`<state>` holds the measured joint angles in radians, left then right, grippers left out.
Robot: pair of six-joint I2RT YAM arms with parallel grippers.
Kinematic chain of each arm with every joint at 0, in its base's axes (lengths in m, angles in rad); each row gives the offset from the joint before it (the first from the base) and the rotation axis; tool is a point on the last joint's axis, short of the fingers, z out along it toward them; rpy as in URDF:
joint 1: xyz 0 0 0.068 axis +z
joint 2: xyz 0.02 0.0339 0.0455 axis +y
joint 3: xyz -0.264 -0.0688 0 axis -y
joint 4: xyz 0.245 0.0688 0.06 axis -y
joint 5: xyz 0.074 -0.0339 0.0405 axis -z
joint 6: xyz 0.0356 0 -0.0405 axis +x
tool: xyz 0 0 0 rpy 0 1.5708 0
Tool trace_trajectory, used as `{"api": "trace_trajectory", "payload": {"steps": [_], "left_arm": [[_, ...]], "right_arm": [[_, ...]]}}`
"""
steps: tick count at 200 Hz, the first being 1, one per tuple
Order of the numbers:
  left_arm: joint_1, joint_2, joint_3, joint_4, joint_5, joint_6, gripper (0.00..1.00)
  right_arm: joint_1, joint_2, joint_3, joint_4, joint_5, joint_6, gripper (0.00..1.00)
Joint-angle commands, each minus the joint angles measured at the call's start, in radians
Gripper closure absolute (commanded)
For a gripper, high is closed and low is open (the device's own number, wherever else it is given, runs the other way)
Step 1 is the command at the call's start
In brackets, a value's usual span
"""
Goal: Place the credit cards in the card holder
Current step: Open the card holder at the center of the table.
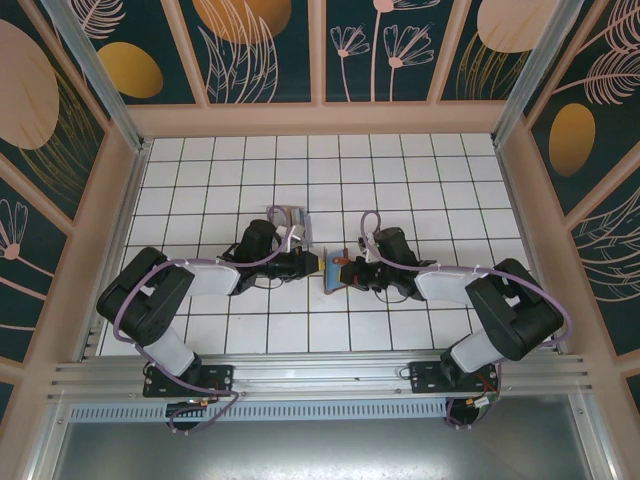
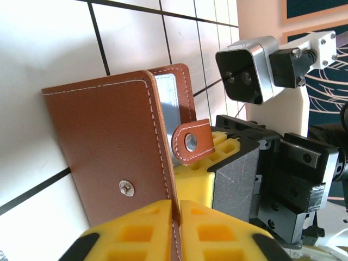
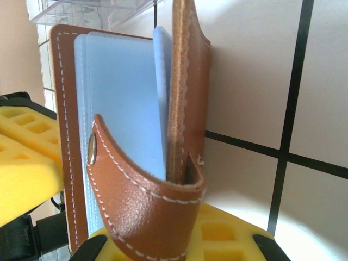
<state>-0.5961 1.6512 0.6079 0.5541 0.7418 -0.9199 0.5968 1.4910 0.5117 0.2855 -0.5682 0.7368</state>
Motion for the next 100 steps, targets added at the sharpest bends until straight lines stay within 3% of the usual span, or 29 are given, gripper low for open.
{"api": "trace_trajectory", "payload": {"steps": [1, 21, 51, 60, 70, 100], "left_arm": [[-0.001, 0.015, 0.013, 0.01, 0.009, 0.019, 0.89], [-0.002, 0.012, 0.019, -0.02, 0.003, 0.035, 0.87], [-0.002, 0.011, 0.028, -0.048, -0.003, 0.049, 0.65], [-0.002, 0.01, 0.03, -0.053, -0.005, 0.052, 0.63], [-0.002, 0.01, 0.035, -0.065, -0.009, 0.058, 0.65], [-0.002, 0.018, 0.041, -0.075, -0.01, 0.064, 0.86]], "right_arm": [[0.004, -0.032, 0.001, 0.009, 0.004, -0.017, 0.95], [0.004, -0.037, -0.002, 0.012, 0.004, -0.015, 0.95], [0.004, -0.042, 0.002, 0.0, 0.005, -0.024, 0.95], [0.004, -0.044, 0.002, -0.003, 0.008, -0.024, 0.95], [0.004, -0.047, 0.004, -0.006, 0.008, -0.026, 0.95], [0.004, -0.048, 0.001, -0.008, 0.01, -0.029, 0.95]]}}
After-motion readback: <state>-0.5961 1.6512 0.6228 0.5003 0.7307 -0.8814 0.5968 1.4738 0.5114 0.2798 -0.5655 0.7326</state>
